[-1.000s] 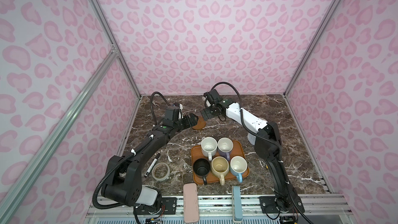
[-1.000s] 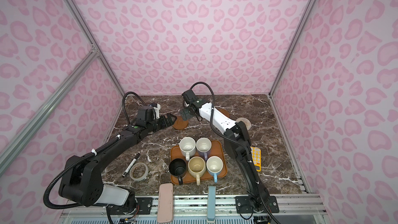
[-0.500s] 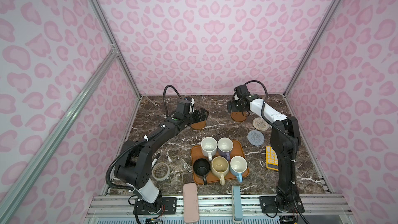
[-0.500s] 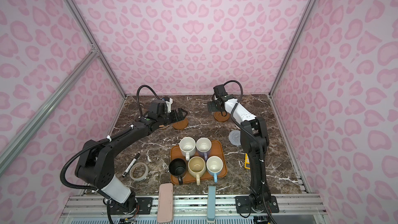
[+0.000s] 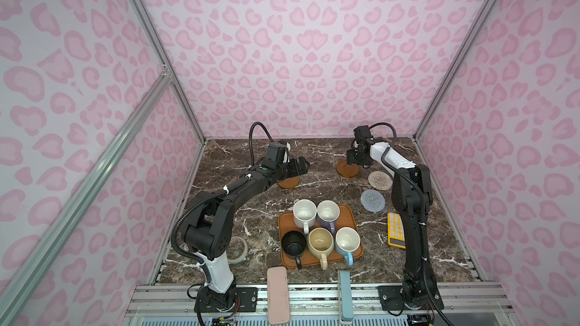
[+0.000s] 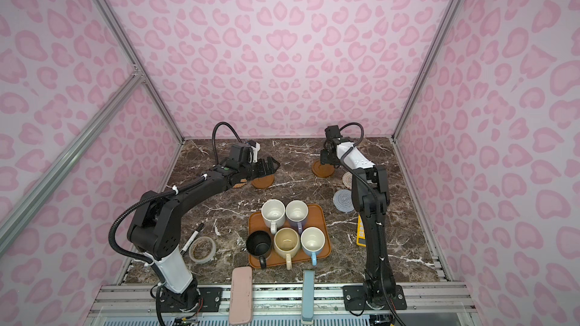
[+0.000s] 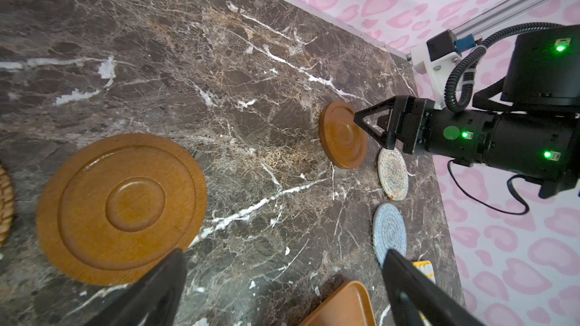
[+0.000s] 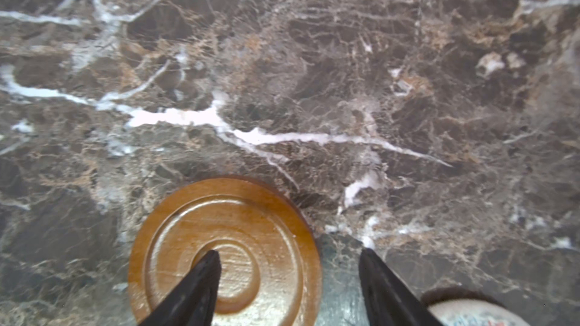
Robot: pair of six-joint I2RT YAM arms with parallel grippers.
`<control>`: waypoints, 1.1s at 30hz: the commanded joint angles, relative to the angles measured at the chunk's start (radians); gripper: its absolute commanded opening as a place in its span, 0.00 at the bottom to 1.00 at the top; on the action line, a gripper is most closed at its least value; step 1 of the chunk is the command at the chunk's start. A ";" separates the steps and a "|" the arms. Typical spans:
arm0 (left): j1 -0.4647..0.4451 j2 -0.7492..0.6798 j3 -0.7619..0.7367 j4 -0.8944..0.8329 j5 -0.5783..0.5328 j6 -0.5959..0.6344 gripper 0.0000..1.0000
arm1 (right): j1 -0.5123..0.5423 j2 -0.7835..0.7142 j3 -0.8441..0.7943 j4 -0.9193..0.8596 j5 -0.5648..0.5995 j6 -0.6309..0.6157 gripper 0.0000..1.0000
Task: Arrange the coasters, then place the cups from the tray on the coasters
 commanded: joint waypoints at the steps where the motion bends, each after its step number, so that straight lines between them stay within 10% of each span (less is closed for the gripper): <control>1: 0.000 0.014 0.021 0.005 0.014 0.003 0.99 | -0.001 0.027 0.016 -0.029 -0.024 -0.004 0.70; 33: 0.010 -0.104 -0.094 -0.009 -0.034 0.005 0.99 | 0.170 -0.031 -0.140 -0.087 -0.020 -0.052 0.50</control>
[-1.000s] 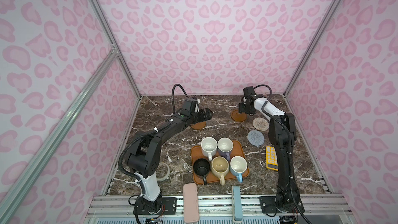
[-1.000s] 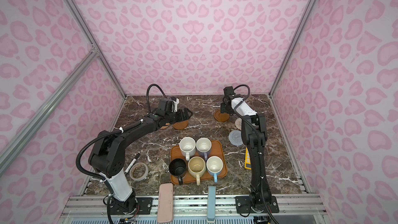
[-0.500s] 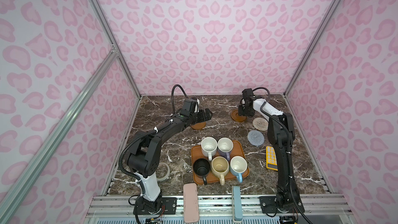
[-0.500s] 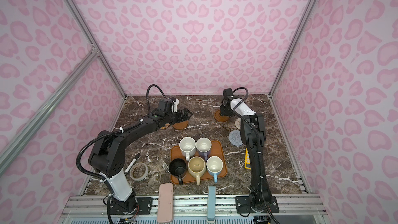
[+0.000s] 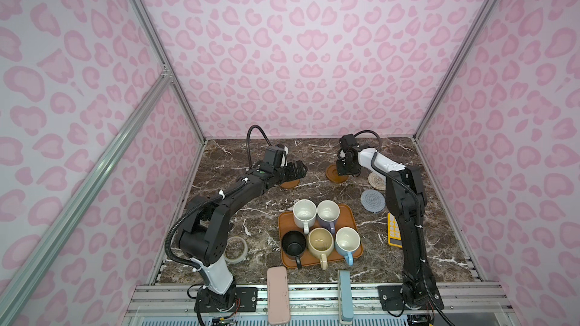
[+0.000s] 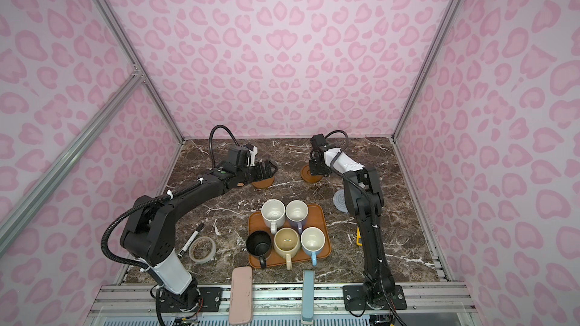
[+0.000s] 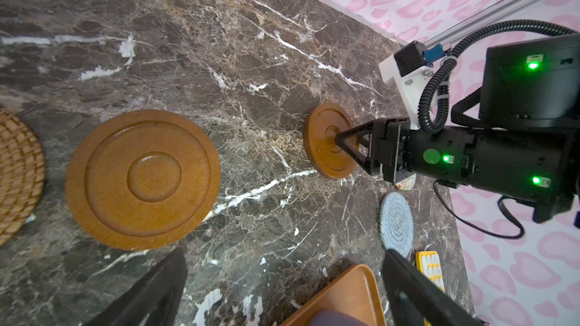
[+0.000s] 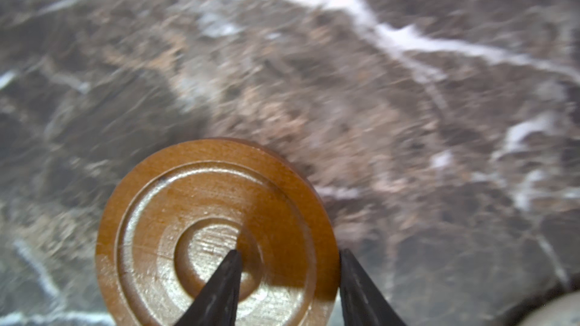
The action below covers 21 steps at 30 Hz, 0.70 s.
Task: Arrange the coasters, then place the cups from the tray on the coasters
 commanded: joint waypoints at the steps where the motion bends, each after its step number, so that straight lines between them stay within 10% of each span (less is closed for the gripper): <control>1: 0.007 -0.037 -0.021 0.009 -0.024 -0.002 0.99 | 0.045 0.005 -0.016 -0.075 0.017 -0.023 0.50; 21: 0.038 -0.150 -0.122 -0.010 -0.065 -0.015 0.98 | 0.115 0.021 0.133 -0.124 0.063 0.012 0.62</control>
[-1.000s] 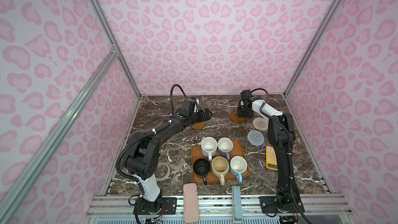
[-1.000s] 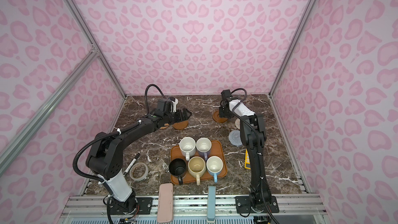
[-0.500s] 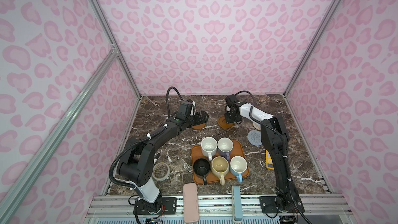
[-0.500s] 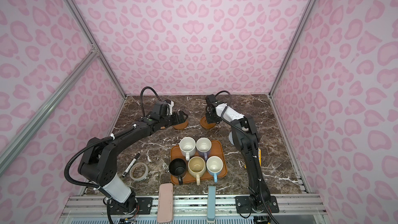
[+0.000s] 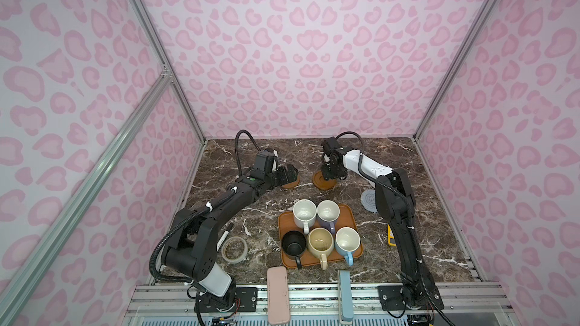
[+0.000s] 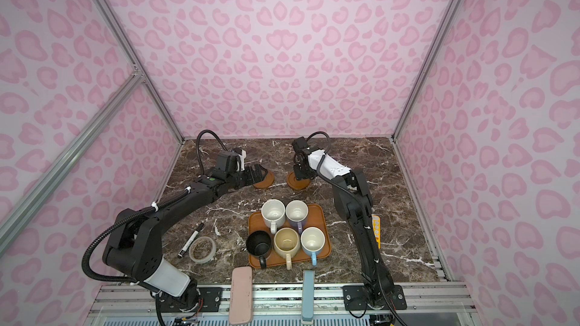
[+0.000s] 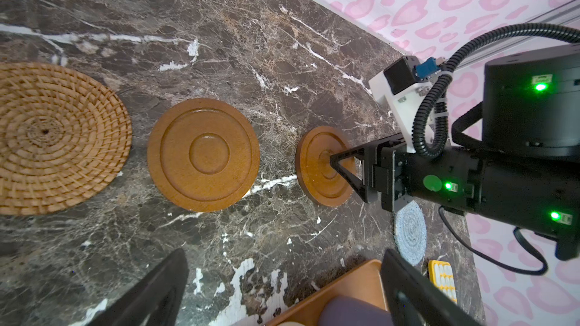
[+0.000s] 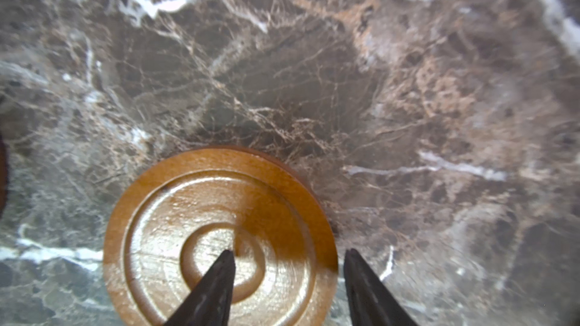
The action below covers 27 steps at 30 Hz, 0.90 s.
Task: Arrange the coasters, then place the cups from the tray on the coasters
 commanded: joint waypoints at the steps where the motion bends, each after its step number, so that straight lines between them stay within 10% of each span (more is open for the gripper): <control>1: 0.001 -0.018 0.006 -0.014 -0.004 0.004 0.98 | -0.001 -0.020 0.033 -0.025 0.030 0.022 0.64; 9: 0.001 -0.123 -0.004 -0.057 0.004 0.003 0.98 | 0.017 -0.234 -0.107 0.038 0.104 0.063 0.99; 17: -0.007 -0.230 -0.044 -0.027 0.146 -0.010 0.98 | 0.004 -0.573 -0.437 0.172 0.074 0.087 1.00; 27: -0.079 -0.281 -0.049 -0.076 0.053 0.037 0.99 | -0.143 -0.731 -0.735 0.244 0.038 0.157 1.00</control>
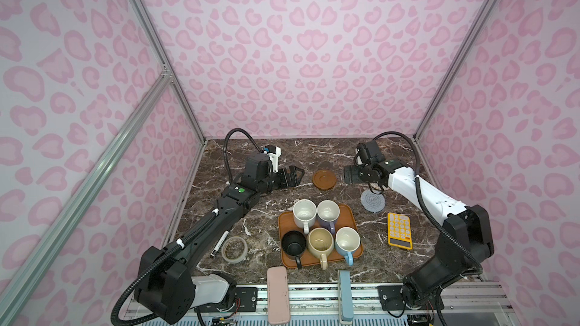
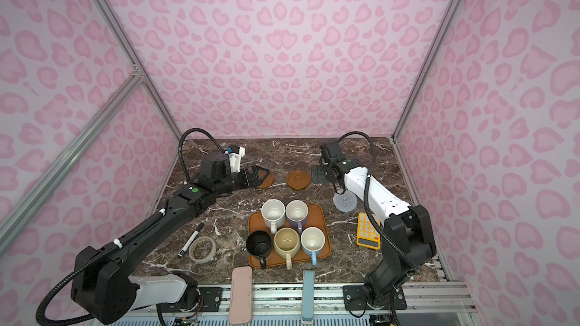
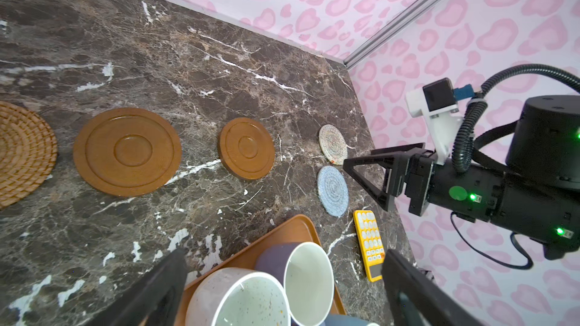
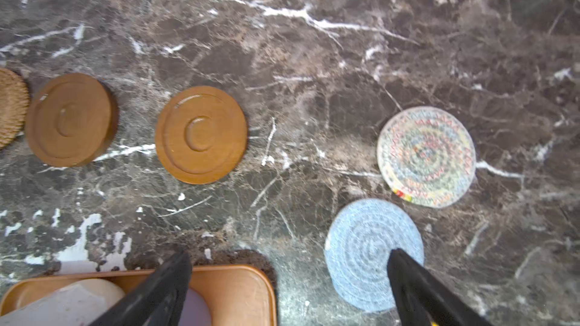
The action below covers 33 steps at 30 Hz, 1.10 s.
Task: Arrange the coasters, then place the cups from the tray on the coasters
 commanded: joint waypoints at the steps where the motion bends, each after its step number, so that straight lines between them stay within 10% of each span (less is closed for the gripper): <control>1: -0.015 0.002 0.007 -0.024 -0.048 0.026 0.98 | -0.074 0.020 -0.038 0.042 -0.002 0.039 1.00; 15: -0.036 0.100 0.068 -0.008 -0.054 0.029 0.98 | -0.294 0.291 0.096 0.031 0.009 0.023 0.87; 33: -0.035 0.190 0.118 0.002 -0.025 0.023 0.99 | -0.313 0.575 0.374 -0.140 -0.073 -0.066 0.68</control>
